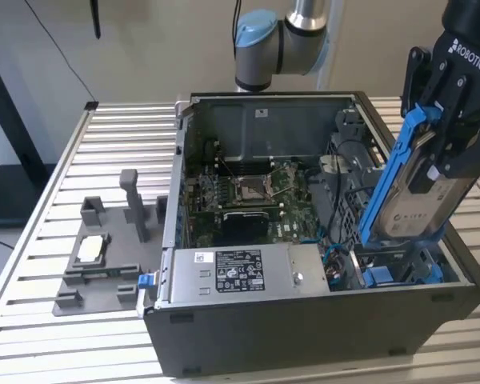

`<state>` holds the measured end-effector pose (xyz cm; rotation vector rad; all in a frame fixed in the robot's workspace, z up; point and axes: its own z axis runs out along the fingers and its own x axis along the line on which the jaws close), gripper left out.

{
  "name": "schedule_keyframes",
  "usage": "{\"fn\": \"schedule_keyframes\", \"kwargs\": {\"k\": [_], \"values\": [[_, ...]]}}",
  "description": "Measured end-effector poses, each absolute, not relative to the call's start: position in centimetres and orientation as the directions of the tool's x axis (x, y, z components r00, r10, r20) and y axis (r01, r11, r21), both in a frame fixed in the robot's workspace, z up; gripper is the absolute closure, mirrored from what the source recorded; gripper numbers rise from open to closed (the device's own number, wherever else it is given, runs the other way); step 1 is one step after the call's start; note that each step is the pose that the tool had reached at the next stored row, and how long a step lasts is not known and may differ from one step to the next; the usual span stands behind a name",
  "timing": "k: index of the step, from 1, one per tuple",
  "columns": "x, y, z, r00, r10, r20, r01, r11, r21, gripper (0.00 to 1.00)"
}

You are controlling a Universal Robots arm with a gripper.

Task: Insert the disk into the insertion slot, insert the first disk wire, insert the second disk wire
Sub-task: 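Insert the disk into the insertion slot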

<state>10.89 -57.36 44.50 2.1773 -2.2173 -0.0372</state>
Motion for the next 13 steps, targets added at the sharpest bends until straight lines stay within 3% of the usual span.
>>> {"fn": "schedule_keyframes", "kwargs": {"k": [13], "values": [[11.16,-57.57,43.45,-0.018,-1.0,0.007,-0.999,0.018,0.041,0.67]]}}
